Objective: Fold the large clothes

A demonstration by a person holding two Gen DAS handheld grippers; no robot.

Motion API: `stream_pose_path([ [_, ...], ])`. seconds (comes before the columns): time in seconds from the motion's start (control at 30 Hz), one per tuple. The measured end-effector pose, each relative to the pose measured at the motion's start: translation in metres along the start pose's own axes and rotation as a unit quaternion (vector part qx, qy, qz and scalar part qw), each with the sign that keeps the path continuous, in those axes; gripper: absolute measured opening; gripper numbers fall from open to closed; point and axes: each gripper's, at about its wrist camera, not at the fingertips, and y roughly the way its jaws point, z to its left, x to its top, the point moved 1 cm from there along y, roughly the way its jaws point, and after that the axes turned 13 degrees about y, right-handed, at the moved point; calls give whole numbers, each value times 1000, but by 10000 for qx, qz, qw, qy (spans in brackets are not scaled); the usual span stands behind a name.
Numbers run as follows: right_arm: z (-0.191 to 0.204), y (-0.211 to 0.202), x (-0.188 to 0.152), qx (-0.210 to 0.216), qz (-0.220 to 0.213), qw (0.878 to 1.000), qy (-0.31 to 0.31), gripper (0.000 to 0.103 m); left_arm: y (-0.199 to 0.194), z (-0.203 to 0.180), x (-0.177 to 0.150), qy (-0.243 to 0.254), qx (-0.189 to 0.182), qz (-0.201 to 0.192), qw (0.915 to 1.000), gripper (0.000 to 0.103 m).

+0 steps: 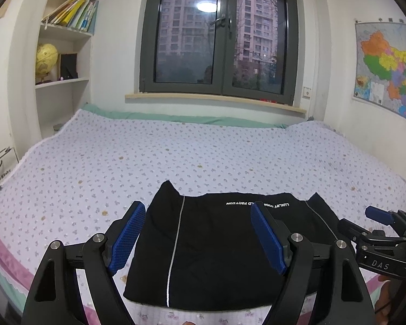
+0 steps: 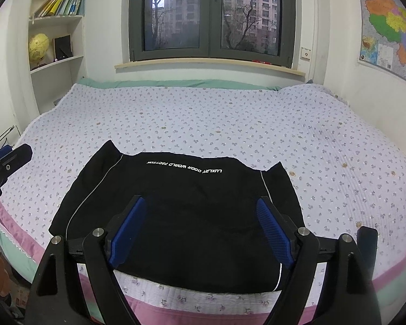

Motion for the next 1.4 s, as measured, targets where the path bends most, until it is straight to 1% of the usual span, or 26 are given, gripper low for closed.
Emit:
stream_pose_path([
  [0.27,2,3,-3,2,63,10000,0,87,0,2,-2,-60,-31,14,10000,81],
  [0.77,1,8,-6,-20,100,9999,44,89,7,8,-4,-12,-57,69,10000,81],
  [1.4,-3,16,-10,8,225,9997,76,89,13,2,-7,64,-37,115,9999,81],
])
